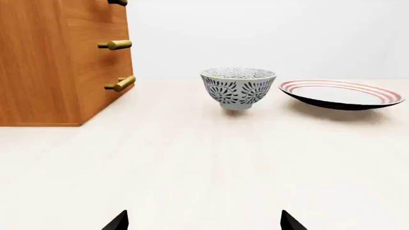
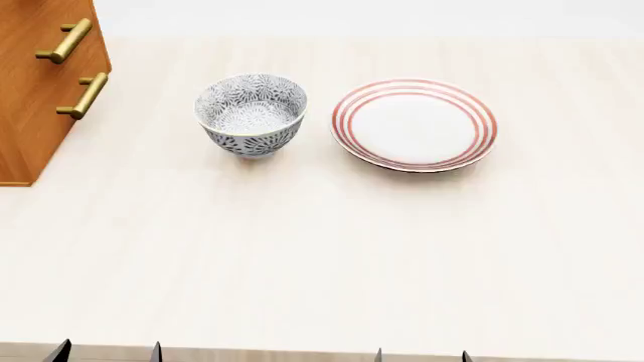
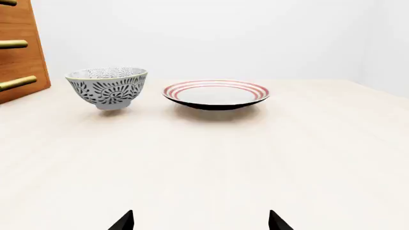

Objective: Open the top drawer of the cabinet.

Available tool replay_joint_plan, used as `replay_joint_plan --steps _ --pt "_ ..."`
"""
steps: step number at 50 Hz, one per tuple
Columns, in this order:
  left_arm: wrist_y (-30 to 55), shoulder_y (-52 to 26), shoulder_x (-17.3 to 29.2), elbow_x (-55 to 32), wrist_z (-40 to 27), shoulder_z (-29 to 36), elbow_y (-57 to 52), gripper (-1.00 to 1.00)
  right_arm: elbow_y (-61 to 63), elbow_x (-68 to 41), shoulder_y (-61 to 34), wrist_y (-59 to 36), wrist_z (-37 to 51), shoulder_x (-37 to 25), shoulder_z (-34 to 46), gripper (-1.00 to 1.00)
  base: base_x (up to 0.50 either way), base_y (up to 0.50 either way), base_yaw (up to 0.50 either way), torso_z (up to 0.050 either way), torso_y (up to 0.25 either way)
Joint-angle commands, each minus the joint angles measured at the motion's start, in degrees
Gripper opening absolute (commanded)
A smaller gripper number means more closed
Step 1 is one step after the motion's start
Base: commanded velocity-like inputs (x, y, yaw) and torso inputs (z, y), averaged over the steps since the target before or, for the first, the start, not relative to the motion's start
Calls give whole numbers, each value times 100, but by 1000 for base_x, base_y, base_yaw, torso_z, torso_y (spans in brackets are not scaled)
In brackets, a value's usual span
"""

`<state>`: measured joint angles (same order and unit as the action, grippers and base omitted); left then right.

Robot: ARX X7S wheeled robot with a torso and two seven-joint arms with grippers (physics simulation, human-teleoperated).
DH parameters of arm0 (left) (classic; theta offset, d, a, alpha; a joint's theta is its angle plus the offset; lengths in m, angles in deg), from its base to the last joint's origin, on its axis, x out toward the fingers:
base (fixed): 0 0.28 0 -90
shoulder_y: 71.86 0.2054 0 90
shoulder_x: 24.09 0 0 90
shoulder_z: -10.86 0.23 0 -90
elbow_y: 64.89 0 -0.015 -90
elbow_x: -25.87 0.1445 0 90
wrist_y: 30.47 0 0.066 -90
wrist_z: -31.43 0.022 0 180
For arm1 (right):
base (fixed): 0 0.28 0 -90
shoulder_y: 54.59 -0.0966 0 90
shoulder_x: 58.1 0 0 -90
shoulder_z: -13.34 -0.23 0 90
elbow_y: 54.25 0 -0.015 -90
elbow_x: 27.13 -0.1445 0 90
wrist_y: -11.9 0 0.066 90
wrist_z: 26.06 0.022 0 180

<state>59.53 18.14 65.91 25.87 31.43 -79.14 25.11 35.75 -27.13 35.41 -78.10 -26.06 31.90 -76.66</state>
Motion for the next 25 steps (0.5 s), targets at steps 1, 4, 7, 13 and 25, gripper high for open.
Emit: replay_joint_plan --steps 1,4,7,13,25 --pt "-29 -9 89 -95 -104 105 49 100 12 -81 2 5 111 -91 118 100 0 0 0 0 0" --pt "-28 -9 156 -163 -184 191 44 100 13 -134 6 10 197 -161 202 100 0 0 0 0 0" --pt "2 -7 207 -218 -242 242 10 100 3 -180 -3 13 253 -208 260 100 0 0 0 0 0" --pt "-1 -10 279 -302 -325 323 14 100 24 -248 0 0 341 -281 350 100 0 0 0 0 0" --pt "129 2 113 -62 -111 188 -34 100 26 -84 14 1 143 -115 154 100 0 0 0 0 0"
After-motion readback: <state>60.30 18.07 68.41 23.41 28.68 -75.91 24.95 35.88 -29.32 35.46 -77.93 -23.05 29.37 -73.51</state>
